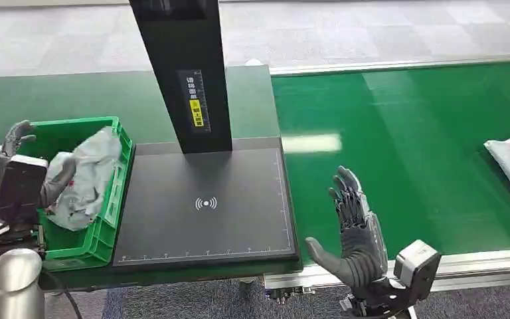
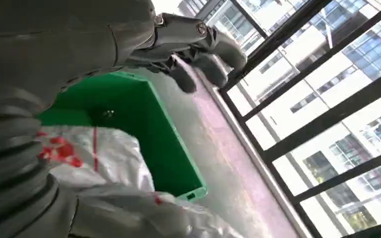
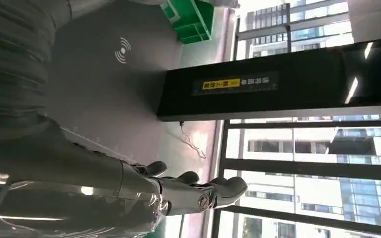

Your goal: Moved the parcel from conveyor to table for the left to box.

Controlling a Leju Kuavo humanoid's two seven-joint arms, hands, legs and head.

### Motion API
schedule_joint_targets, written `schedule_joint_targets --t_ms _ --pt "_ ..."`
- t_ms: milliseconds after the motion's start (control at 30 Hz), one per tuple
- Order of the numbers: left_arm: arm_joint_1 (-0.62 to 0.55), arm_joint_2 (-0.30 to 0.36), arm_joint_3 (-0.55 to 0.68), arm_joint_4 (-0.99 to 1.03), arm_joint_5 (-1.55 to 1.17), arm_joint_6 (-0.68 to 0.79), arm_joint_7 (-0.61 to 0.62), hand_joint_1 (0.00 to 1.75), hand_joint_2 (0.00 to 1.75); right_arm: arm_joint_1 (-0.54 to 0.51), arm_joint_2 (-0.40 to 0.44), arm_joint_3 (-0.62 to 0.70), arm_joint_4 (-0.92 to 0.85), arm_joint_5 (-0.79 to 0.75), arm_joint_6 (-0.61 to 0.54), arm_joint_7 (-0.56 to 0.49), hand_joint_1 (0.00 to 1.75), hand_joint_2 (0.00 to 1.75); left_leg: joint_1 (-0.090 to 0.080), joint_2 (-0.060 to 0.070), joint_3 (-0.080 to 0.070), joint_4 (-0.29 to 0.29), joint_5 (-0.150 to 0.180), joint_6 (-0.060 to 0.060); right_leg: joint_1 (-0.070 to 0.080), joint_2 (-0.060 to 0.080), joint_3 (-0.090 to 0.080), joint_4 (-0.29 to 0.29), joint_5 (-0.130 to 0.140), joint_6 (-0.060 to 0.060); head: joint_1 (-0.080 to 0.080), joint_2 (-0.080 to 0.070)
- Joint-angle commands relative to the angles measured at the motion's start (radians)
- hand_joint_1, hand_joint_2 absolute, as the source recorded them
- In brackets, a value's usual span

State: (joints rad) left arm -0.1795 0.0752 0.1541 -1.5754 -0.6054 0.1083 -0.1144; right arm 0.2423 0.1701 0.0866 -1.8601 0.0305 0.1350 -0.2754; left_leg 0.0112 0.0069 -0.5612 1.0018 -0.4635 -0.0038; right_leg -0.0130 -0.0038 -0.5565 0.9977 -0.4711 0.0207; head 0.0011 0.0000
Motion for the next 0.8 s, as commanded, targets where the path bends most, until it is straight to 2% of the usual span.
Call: schedule_joint_targets --t_ms 33,133,300,367,567,600,667,800 --pt "-0.063 0.038 -0.053 0.154 -0.009 -0.014 0.025 0.00 1.75 -0.002 0.013 -0.034 0.015 -0.002 -0.006 0.006 0.00 1.75 0.000 -0.003 0.002 -0.003 0.002 0.000 0.000 -0.003 0.003 -0.002 0.000 -0.001 0.000 0.000" --pt "-0.045 0.030 -0.056 0.117 -0.017 0.016 0.031 0.00 1.75 -0.005 0.019 -0.037 0.011 0.000 -0.005 0.009 0.00 1.75 0.000 -0.002 0.001 -0.001 0.001 0.000 0.000 -0.002 0.001 -0.001 0.000 -0.001 0.000 0.000" --pt "0.048 -0.005 -0.099 -0.079 -0.091 0.130 0.017 0.00 1.75 0.008 0.029 -0.046 -0.001 0.015 -0.010 0.013 0.00 1.75 0.000 -0.001 0.000 -0.001 0.000 0.000 0.000 0.000 0.000 -0.001 0.000 -0.001 0.000 0.000" --pt "0.137 -0.034 -0.165 -0.233 -0.126 0.172 0.003 0.00 1.75 0.020 0.031 -0.048 -0.008 0.019 -0.011 0.011 0.00 1.75 0.000 -0.002 0.000 -0.001 0.000 0.001 0.000 -0.001 0.001 -0.001 -0.001 -0.001 0.000 0.000" --pt "0.354 -0.029 -0.421 -0.475 -0.174 0.355 -0.098 0.00 1.75 0.041 0.040 -0.044 0.000 0.028 0.002 0.002 0.00 1.75 0.000 0.000 0.001 -0.001 -0.002 0.002 0.000 0.001 0.001 -0.002 -0.001 0.000 0.000 0.000" --pt "0.364 -0.027 -0.459 -0.481 -0.192 0.383 -0.090 0.00 1.75 0.040 0.040 -0.039 0.005 0.032 0.003 0.002 0.00 1.75 -0.001 0.000 0.004 -0.003 -0.003 0.002 -0.001 0.002 0.005 -0.004 -0.002 0.000 0.000 0.000" --pt "0.355 -0.028 -0.533 -0.472 -0.168 0.382 -0.090 0.00 1.75 0.027 0.038 -0.032 0.024 0.053 -0.016 0.012 0.00 1.75 0.000 -0.001 0.001 -0.001 -0.003 0.002 -0.001 0.000 0.002 -0.002 -0.002 0.000 0.000 0.000" --pt "0.314 -0.060 -0.601 -0.418 -0.078 0.278 -0.072 0.00 1.75 -0.009 0.027 -0.014 0.082 0.066 -0.044 0.027 0.00 1.75 0.000 -0.002 0.001 -0.001 -0.002 0.002 0.000 -0.002 0.002 -0.002 -0.001 0.000 0.000 0.000"
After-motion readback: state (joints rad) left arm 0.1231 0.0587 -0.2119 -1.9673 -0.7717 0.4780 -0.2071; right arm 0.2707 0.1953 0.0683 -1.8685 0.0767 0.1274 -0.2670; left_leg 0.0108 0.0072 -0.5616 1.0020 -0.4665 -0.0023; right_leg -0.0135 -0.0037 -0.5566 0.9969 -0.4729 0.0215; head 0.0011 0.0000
